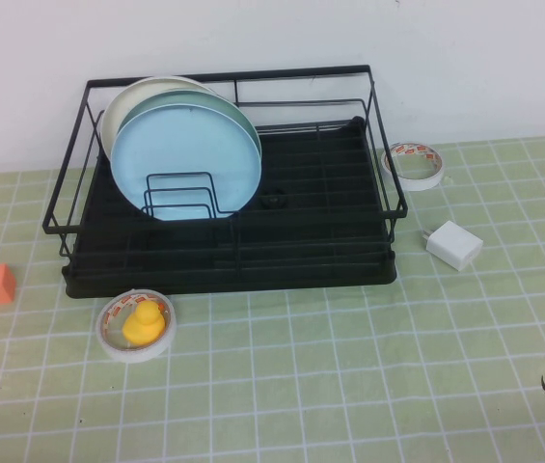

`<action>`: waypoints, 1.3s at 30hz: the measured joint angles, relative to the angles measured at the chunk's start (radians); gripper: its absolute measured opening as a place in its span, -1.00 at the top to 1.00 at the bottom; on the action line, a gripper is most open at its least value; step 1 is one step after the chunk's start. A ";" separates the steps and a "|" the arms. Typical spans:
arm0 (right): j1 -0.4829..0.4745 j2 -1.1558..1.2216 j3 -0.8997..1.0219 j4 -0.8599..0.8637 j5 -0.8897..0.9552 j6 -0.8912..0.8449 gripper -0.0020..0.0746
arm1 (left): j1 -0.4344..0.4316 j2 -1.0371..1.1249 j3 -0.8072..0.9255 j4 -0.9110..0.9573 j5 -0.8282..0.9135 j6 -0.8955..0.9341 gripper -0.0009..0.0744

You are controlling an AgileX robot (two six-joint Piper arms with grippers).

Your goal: Place plate on rack

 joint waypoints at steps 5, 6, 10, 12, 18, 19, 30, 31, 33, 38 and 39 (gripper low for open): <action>0.000 0.000 0.000 0.000 0.000 0.000 0.95 | 0.000 0.000 0.000 0.000 0.000 0.000 0.98; 0.000 0.000 0.000 0.000 0.000 0.000 0.95 | 0.000 0.000 0.000 0.000 0.000 0.000 0.98; 0.000 0.000 0.000 0.004 0.002 0.002 0.95 | 0.000 0.000 0.000 0.000 0.000 0.000 0.98; 0.000 0.000 0.000 0.013 0.004 0.002 0.95 | 0.000 0.000 0.000 0.000 0.000 0.000 0.98; 0.000 0.000 -0.004 0.039 0.016 0.002 0.95 | 0.000 0.000 0.000 0.000 0.000 0.000 0.98; 0.000 0.000 -0.004 0.049 0.016 0.002 0.95 | 0.000 0.000 0.000 0.000 0.000 0.000 0.98; 0.000 0.000 -0.004 0.072 0.022 0.002 0.95 | 0.000 0.000 0.000 0.000 0.000 0.000 0.98; 0.000 0.000 -0.004 0.072 0.022 0.002 0.95 | 0.000 0.000 0.000 0.000 0.000 0.000 0.98; -0.001 0.000 -0.004 0.072 0.022 0.002 0.95 | 0.000 0.000 0.000 0.000 0.000 0.000 0.98; -0.001 0.000 -0.004 0.072 0.022 0.002 0.95 | 0.000 0.000 0.000 0.000 0.000 0.000 0.98; -0.001 0.000 -0.004 0.072 0.022 0.002 0.95 | 0.000 0.000 0.000 0.000 0.000 0.000 0.98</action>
